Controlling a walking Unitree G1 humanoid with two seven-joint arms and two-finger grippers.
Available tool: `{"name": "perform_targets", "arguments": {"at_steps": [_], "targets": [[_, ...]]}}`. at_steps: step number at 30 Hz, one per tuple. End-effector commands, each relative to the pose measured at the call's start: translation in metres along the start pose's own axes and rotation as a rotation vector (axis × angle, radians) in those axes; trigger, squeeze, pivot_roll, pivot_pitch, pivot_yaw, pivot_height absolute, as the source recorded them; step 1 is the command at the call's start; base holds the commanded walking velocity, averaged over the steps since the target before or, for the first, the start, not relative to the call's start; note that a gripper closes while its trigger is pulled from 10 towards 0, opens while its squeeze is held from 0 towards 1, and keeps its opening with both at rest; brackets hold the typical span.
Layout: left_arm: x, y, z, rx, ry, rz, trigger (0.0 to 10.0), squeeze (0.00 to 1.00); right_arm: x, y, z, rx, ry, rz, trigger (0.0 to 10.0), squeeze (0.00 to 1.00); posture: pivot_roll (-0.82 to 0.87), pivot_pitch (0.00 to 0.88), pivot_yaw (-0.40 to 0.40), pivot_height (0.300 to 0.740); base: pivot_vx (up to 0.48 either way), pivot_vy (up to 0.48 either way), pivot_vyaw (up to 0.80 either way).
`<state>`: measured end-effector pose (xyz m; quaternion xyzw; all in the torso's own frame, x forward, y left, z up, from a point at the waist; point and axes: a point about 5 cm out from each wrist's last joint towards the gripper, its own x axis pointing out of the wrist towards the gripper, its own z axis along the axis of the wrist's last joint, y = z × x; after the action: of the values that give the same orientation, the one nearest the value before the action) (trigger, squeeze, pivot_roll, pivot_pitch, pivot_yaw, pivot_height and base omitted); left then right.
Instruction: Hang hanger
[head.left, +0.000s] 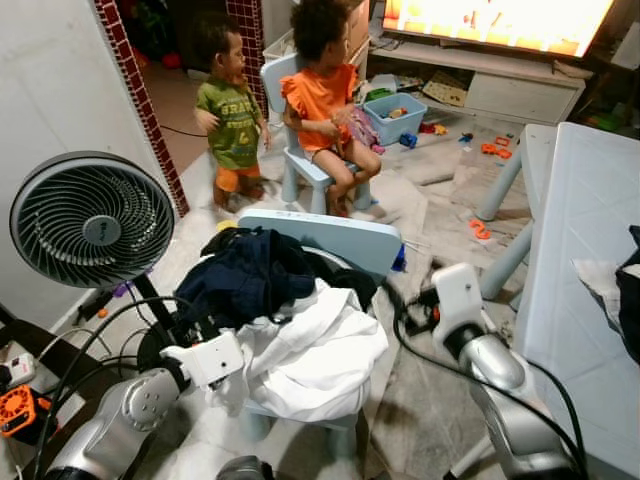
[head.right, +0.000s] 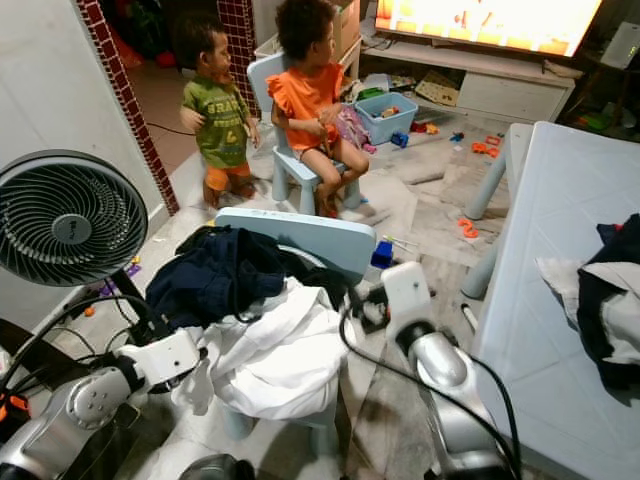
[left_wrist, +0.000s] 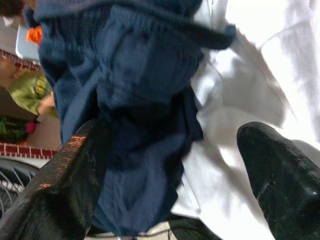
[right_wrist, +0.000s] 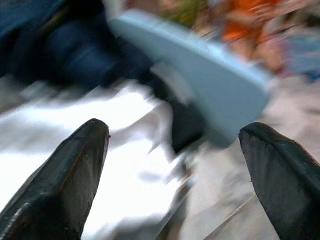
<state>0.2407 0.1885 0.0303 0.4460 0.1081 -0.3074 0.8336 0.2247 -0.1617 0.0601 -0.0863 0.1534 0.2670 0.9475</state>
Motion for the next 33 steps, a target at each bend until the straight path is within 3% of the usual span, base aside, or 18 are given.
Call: {"name": "perform_targets", "arguments": {"at_steps": [1, 4, 11, 20, 25, 33], "targets": [[0.003, 0.002, 0.003, 0.006, -0.019, 0.004, 10.0, 0.00, -0.003, 0.005, 0.003, -0.014, 0.006, 0.069, 10.0, 0.00, -0.02, 0.000, 0.000, 0.740, 0.000, 0.000, 0.00], [0.005, 0.005, 0.006, 0.032, -0.040, 0.013, 10.0, 0.00, -0.009, 0.008, -0.005, -0.058, 0.058, 0.119, 10.0, 0.00, -0.03, 0.000, 0.000, 0.740, 0.000, 0.000, 0.00], [0.007, 0.009, 0.006, 0.107, -0.059, 0.004, 10.0, 0.00, -0.006, 0.011, 0.000, -0.051, 0.065, 0.139, 10.0, 0.00, -0.02, 0.000, -0.001, 0.740, 0.000, 0.000, 0.00], [0.017, 0.026, -0.004, 0.119, -0.021, 0.023, 10.0, 0.00, -0.009, 0.014, 0.002, -0.064, 0.074, 0.161, 10.0, 0.00, -0.04, 0.000, -0.008, 0.740, 0.000, 0.000, 0.00], [0.028, 0.027, 0.001, 0.148, -0.038, -0.010, 10.0, 0.00, -0.013, 0.013, 0.001, -0.065, 0.086, 0.156, 10.0, 0.00, -0.06, 0.000, -0.008, 0.740, 0.000, 0.000, 0.00], [0.037, 0.024, 0.009, 0.129, -0.068, -0.045, 10.0, 0.00, -0.016, 0.011, 0.003, -0.070, 0.090, 0.142, 10.0, 0.00, -0.08, 0.000, 0.001, 0.740, 0.000, 0.000, 0.00]]}}
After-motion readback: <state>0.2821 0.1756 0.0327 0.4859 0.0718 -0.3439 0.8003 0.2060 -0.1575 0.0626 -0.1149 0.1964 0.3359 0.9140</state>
